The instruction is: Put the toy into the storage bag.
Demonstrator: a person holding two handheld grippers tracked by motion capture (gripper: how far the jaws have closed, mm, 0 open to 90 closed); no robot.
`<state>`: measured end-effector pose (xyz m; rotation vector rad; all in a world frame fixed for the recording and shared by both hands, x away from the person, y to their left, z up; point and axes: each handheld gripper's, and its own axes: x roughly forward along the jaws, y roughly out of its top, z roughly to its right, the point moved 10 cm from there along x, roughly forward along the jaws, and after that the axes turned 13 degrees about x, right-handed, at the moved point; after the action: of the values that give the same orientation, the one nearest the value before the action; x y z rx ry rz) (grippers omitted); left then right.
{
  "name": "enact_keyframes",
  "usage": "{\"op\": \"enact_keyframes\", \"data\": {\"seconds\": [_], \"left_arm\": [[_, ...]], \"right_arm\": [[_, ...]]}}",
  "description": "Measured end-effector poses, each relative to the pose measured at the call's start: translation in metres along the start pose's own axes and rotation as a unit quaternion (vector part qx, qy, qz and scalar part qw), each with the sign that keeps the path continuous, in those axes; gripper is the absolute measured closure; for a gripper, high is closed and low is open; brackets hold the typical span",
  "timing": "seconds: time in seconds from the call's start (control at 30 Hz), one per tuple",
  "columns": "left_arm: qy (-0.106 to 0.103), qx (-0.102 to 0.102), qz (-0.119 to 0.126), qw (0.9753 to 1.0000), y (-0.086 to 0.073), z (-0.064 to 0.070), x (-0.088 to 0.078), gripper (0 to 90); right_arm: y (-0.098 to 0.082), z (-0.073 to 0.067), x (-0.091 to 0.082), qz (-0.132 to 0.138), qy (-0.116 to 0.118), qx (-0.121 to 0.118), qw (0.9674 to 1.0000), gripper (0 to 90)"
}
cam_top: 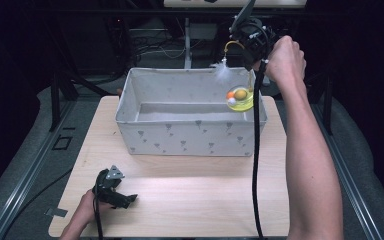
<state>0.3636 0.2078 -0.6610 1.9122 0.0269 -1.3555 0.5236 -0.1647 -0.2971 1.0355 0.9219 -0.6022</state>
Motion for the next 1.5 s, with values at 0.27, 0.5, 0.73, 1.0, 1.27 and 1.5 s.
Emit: {"op": "enact_keyframes", "data": {"seconds": [0.27, 0.5, 0.73, 1.0, 1.27, 1.5], "left_arm": [[0.0, 0.001, 0.0, 1.0, 0.0, 0.0, 0.0, 0.0], [-0.002, 0.002, -0.002, 1.0, 0.0, 0.0, 0.0, 0.0], [-0.002, 0.002, -0.002, 1.0, 0.0, 0.0, 0.0, 0.0], [-0.003, 0.002, -0.002, 1.0, 0.0, 0.0, 0.0, 0.0], [-0.003, 0.003, -0.002, 1.0, 0.0, 0.0, 0.0, 0.0], [-0.003, 0.002, -0.002, 1.0, 0.0, 0.0, 0.0, 0.0]], "right_arm": [[0.001, 0.004, 0.02, -0.003, 0.003, 0.01, 0.9999, 87.4], [-0.004, 0.011, 0.039, -0.011, 0.003, 0.019, 0.9998, 87.4], [-0.009, 0.013, 0.055, -0.016, 0.008, 0.027, 0.9995, 87.5], [-0.013, 0.01, 0.07, -0.024, 0.013, 0.03, 0.9992, 87.4], [-0.022, 0.006, 0.089, -0.039, 0.02, 0.034, 0.9985, 87.3], [-0.03, 0.002, 0.102, -0.048, 0.025, 0.035, 0.9979, 87.3]]}}
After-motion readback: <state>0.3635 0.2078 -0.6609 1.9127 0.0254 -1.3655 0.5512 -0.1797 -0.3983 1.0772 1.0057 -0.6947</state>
